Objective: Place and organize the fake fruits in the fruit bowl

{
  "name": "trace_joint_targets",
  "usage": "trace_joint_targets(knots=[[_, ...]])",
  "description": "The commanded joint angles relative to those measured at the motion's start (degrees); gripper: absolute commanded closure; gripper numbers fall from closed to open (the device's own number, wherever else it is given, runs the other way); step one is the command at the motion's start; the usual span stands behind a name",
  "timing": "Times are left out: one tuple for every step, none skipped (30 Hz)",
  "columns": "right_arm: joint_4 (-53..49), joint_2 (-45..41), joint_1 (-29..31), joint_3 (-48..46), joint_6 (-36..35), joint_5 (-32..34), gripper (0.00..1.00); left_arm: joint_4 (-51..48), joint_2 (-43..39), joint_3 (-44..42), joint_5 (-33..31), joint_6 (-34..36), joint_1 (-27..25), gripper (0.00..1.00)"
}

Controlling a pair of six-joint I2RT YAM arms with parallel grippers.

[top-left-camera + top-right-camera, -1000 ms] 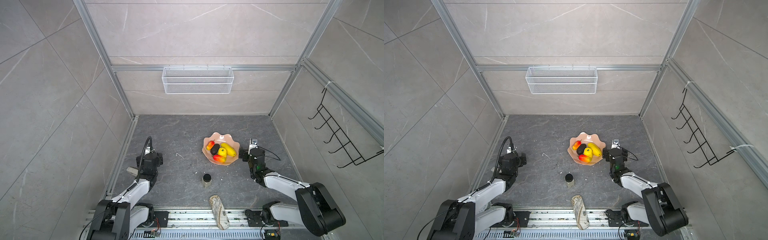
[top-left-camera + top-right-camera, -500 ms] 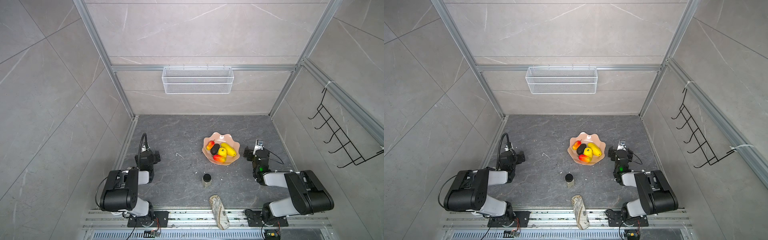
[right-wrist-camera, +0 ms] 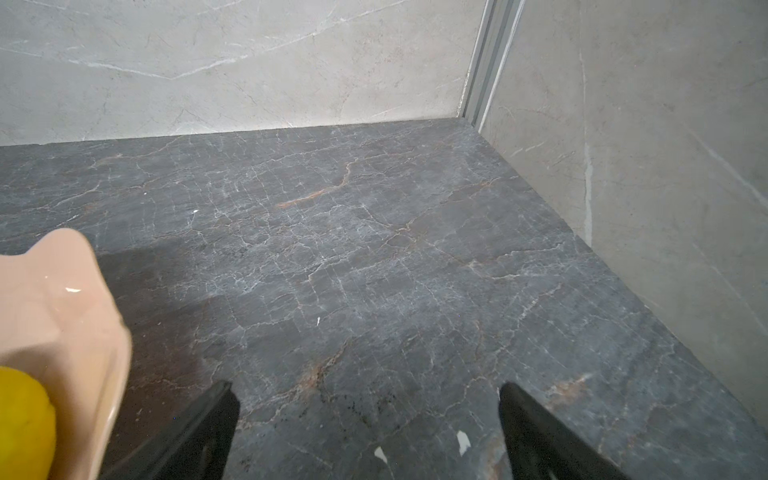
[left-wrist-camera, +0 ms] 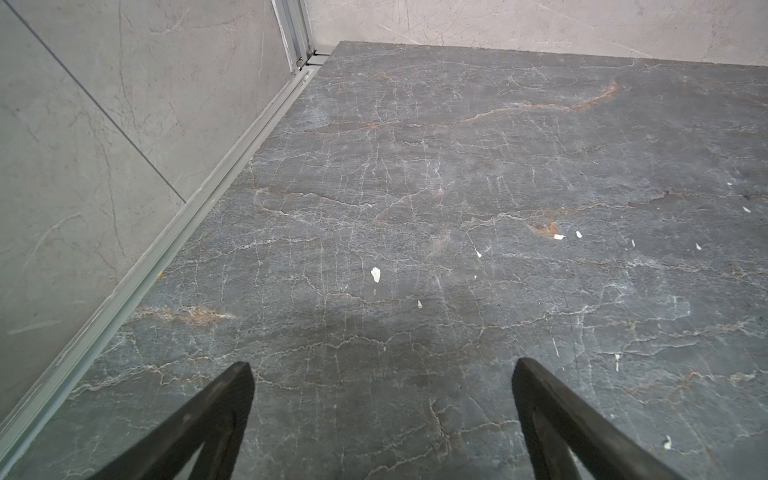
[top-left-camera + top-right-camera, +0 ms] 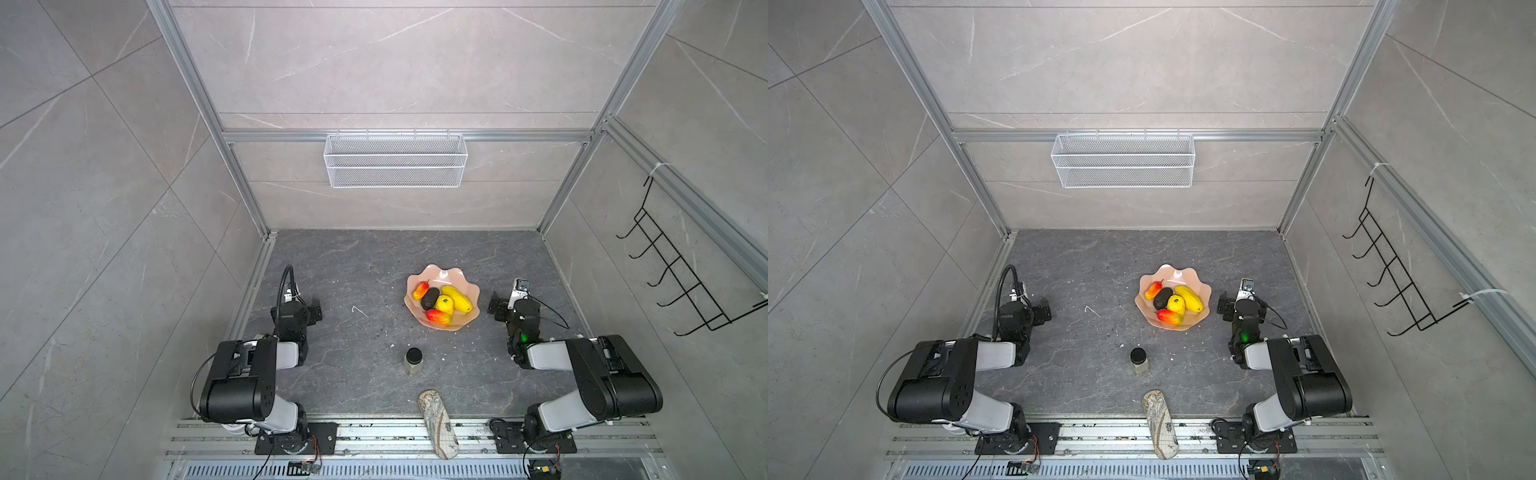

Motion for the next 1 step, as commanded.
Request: trace_joint_targets(knots=[[1.07, -0.1, 0.24, 0.43, 0.6, -0.6, 0.0, 2.99, -0.17, 0.46, 0.69, -0.06, 0.18, 0.0]])
